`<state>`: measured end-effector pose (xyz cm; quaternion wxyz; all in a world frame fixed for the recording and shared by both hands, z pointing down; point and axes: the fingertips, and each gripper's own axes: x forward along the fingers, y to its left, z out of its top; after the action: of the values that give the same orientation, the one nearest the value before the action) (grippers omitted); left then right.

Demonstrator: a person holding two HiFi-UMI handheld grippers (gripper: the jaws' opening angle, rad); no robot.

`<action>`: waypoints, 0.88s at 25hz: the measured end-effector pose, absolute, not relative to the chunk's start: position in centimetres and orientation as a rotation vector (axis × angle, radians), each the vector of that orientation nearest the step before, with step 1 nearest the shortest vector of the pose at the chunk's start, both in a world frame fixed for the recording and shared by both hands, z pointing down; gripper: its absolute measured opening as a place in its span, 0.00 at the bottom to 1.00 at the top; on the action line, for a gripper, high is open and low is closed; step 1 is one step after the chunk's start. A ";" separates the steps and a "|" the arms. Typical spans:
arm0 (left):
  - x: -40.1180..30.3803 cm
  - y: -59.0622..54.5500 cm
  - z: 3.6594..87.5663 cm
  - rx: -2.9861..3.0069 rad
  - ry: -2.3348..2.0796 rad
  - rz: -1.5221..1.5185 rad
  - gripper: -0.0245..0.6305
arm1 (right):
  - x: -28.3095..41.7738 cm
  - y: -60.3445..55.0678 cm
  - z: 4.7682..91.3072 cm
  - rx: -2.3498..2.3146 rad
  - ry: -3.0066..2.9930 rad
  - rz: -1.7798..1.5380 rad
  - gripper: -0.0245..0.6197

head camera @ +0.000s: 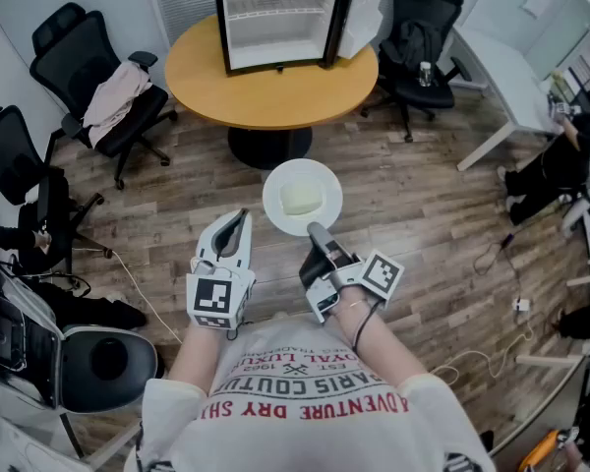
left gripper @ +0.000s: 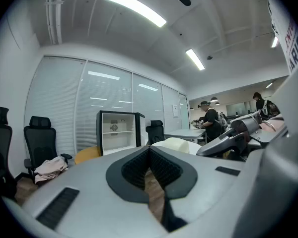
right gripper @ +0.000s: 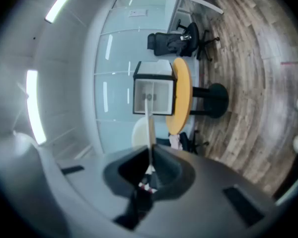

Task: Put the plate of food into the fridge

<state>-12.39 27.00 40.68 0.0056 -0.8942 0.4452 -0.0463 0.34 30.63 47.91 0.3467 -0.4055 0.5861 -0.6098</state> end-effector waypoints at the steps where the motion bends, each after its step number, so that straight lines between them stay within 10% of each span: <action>1: -12.3 26.9 40.7 -2.801 1.392 -0.144 0.09 | 0.4 30.6 47.9 -1.053 1.522 -1.580 0.10; 22: -12.9 26.9 42.2 -2.823 1.412 -0.158 0.09 | 0.7 29.7 48.5 -1.053 1.475 -1.587 0.10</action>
<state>-12.92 26.90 42.16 -0.0094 -0.8932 0.4468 -0.0501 0.71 29.69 48.51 0.3580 -0.4080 0.5717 -0.6152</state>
